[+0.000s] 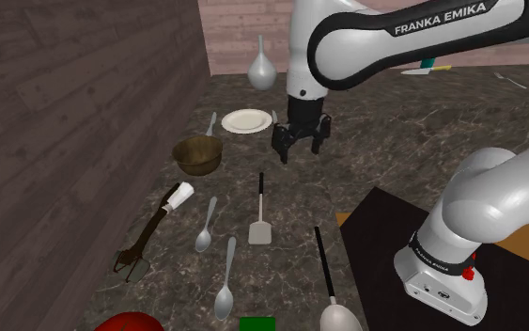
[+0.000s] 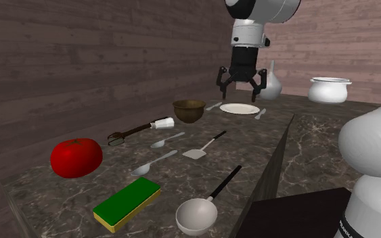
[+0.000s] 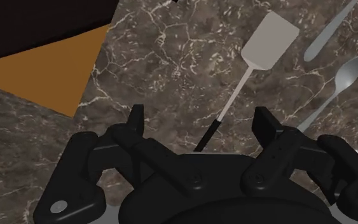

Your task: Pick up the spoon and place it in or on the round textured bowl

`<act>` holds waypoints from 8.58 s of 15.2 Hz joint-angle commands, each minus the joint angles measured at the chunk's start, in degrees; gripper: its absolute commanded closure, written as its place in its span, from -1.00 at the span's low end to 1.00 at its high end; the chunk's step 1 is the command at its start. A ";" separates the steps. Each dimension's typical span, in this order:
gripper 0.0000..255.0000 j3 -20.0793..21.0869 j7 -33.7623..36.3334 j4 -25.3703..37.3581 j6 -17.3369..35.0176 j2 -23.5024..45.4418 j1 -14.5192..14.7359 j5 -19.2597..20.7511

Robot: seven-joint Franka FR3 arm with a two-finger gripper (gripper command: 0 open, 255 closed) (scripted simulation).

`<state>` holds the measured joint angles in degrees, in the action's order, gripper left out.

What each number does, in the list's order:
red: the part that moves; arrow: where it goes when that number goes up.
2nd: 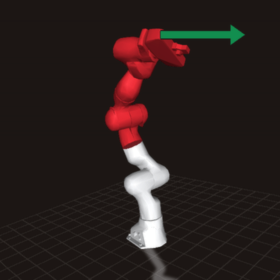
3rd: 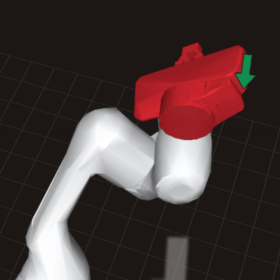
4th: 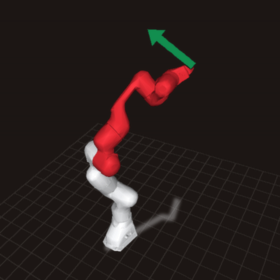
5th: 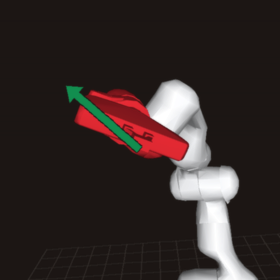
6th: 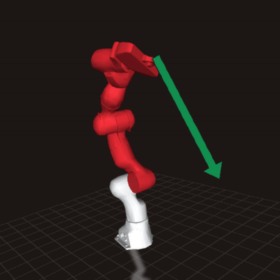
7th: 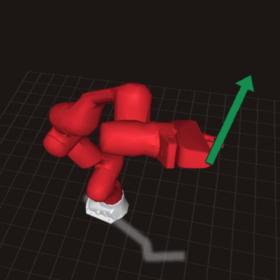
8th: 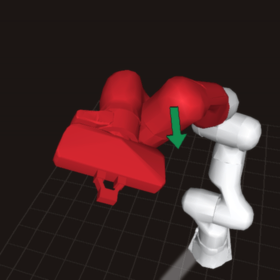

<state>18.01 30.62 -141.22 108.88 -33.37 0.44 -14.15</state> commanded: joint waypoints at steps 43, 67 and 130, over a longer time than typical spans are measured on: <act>1.00 11.57 46.40 25.05 32.07 53.99 3.82 14.32; 1.00 13.71 45.00 30.64 18.60 45.24 1.66 9.69; -1.00 5.89 32.81 79.52 -4.23 74.89 -1.04 18.63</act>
<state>23.80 63.55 -62.27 105.90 42.15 -0.35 4.66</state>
